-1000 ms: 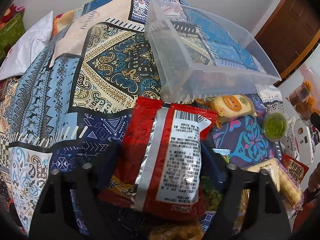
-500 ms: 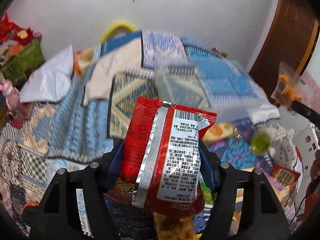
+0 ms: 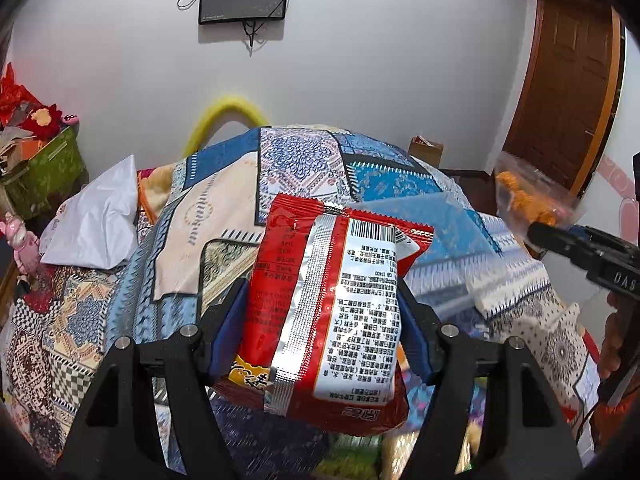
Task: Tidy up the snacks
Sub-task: 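Carry both bags over the clear box and release them inside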
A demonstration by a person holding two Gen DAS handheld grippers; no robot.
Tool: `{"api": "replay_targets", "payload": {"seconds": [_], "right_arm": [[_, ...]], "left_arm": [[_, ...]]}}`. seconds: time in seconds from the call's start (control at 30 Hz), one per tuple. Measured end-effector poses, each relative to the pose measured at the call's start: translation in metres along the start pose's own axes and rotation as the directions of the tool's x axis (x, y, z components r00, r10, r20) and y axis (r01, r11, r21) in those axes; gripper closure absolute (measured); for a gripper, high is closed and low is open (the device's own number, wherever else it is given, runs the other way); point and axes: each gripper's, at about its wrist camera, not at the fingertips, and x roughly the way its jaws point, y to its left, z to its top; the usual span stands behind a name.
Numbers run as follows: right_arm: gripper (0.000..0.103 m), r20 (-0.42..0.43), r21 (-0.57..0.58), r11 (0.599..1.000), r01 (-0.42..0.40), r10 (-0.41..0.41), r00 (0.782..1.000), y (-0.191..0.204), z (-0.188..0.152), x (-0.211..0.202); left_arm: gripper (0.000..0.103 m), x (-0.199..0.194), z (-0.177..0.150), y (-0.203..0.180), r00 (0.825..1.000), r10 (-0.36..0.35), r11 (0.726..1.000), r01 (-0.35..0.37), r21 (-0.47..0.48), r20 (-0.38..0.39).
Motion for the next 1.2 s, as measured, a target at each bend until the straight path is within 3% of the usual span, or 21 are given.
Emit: {"api": "replay_targets", "payload": {"seconds": [0.2, 0.53, 0.67, 1.2], "right_arm": [[0.059, -0.050, -0.022, 1.000, 0.007, -0.008, 0.999, 0.000, 0.004, 0.029], [0.059, -0.185, -0.033, 0.999, -0.004, -0.003, 0.983, -0.008, -0.004, 0.081], [0.059, -0.229, -0.026, 1.000, -0.013, 0.006, 0.973, -0.011, -0.010, 0.094], [0.054, -0.314, -0.083, 0.997, 0.005, -0.031, 0.949, -0.007, -0.018, 0.113]], "left_arm": [[0.035, 0.037, 0.013, -0.010, 0.999, -0.009, 1.000, 0.008, -0.016, -0.036], [0.035, 0.107, 0.013, -0.021, 0.986, 0.004, 1.000, -0.007, -0.022, -0.164], [0.035, 0.125, 0.013, -0.028, 0.983, 0.044, 0.999, -0.041, 0.023, -0.180], [0.032, 0.149, 0.005, -0.040, 0.959, 0.078, 0.996, -0.061, 0.069, -0.271]]}}
